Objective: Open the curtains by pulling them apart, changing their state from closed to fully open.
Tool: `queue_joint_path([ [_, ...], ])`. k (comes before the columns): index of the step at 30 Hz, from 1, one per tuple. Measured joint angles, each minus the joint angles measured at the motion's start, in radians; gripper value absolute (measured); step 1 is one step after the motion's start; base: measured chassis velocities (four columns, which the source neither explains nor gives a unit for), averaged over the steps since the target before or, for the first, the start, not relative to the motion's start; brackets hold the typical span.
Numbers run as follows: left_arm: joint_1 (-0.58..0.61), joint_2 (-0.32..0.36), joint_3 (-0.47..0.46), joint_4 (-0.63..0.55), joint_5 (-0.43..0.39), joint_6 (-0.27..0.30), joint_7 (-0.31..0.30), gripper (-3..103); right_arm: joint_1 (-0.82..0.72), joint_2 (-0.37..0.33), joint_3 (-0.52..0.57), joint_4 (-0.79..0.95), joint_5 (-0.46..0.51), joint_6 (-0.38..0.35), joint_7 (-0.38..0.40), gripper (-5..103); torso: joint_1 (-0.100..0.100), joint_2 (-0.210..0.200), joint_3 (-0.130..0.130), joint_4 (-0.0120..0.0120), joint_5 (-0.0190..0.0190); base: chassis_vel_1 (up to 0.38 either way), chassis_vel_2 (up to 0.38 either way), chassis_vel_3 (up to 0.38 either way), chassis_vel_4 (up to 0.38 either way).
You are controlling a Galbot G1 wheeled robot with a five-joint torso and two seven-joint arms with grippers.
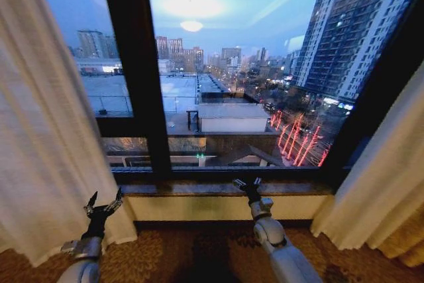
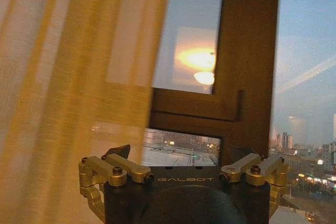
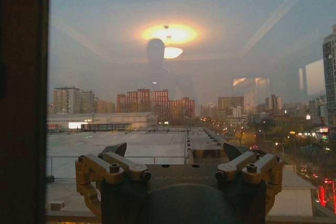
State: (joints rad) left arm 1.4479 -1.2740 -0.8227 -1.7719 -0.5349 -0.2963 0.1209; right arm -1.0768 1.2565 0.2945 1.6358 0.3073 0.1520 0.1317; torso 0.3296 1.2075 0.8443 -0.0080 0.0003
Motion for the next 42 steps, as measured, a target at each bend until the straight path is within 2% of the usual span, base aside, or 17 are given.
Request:
queue_joint_path([
  [14,0.0,0.0,0.0,0.0,0.0,0.0,0.0,100,0.0,0.0,0.0,0.0,0.0,0.0,0.0,100,0.0,0.0,0.0,0.0004,-0.0012,0.282,0.284,-0.284,-0.276],
  [20,0.0,0.0,0.0,0.0,0.0,0.0,0.0,100,0.0,0.0,0.0,0.0,0.0,0.0,0.0,100,0.0,0.0,0.0,-0.0002,0.0005,0.01,0.005,-0.001,-0.023],
  [31,0.0,0.0,0.0,0.0,0.0,0.0,0.0,100,0.0,0.0,0.0,0.0,0.0,0.0,0.0,100,0.0,0.0,0.0,0.0,-0.001,-0.025,0.008,0.026,0.0],
  [42,0.0,0.0,0.0,0.0,0.0,0.0,0.0,100,0.0,0.0,0.0,0.0,0.0,0.0,0.0,100,0.001,0.0,0.0,-0.0001,-0.0003,-0.115,0.119,0.093,-0.116],
])
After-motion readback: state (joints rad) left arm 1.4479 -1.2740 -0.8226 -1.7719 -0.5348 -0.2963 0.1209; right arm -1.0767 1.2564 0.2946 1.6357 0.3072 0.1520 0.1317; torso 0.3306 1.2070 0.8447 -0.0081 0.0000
